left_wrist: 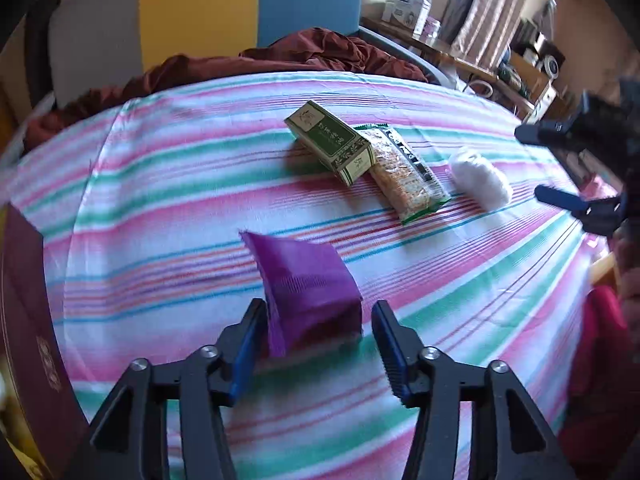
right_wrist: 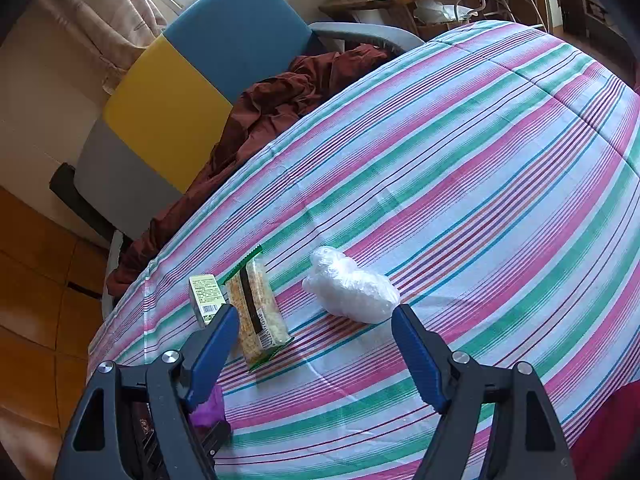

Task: Organize objects
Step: 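Grasp the purple candy packet with the left gripper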

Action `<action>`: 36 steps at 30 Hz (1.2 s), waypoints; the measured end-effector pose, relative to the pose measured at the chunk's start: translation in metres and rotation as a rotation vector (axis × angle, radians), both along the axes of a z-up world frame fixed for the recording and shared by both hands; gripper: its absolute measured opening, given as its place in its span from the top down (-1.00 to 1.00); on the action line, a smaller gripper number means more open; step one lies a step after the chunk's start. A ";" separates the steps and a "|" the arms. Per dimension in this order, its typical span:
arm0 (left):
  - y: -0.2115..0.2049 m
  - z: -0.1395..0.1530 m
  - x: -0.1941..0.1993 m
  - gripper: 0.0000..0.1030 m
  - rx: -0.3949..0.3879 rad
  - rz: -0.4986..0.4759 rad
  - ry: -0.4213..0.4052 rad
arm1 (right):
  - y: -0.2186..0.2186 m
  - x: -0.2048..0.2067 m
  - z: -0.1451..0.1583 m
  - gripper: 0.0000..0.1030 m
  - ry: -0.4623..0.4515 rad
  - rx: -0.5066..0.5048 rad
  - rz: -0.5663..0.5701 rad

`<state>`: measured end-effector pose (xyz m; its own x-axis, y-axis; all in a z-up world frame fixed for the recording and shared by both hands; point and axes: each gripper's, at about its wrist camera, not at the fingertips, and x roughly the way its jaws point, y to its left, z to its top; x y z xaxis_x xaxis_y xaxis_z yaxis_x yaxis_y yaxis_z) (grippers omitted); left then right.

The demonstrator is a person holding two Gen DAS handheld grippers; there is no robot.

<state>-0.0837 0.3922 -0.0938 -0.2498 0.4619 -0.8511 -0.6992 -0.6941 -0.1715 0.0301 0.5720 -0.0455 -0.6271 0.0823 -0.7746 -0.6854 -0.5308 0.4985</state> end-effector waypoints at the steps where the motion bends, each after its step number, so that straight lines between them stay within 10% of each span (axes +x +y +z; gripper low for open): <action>1: -0.004 0.003 0.002 -0.21 -0.005 0.008 0.010 | 0.001 0.001 0.000 -0.55 -0.001 -0.002 -0.008; 16: 0.032 0.010 0.015 -0.45 -0.338 -0.496 0.492 | 0.006 0.002 -0.004 -0.55 -0.010 -0.023 -0.025; 20: 0.039 0.006 0.001 -0.14 -0.296 -0.541 0.411 | 0.005 0.001 -0.004 -0.55 -0.012 -0.021 -0.023; 36: 0.040 -0.008 0.027 0.02 -0.182 -0.346 0.154 | 0.035 0.036 -0.009 -0.55 0.050 -0.088 -0.249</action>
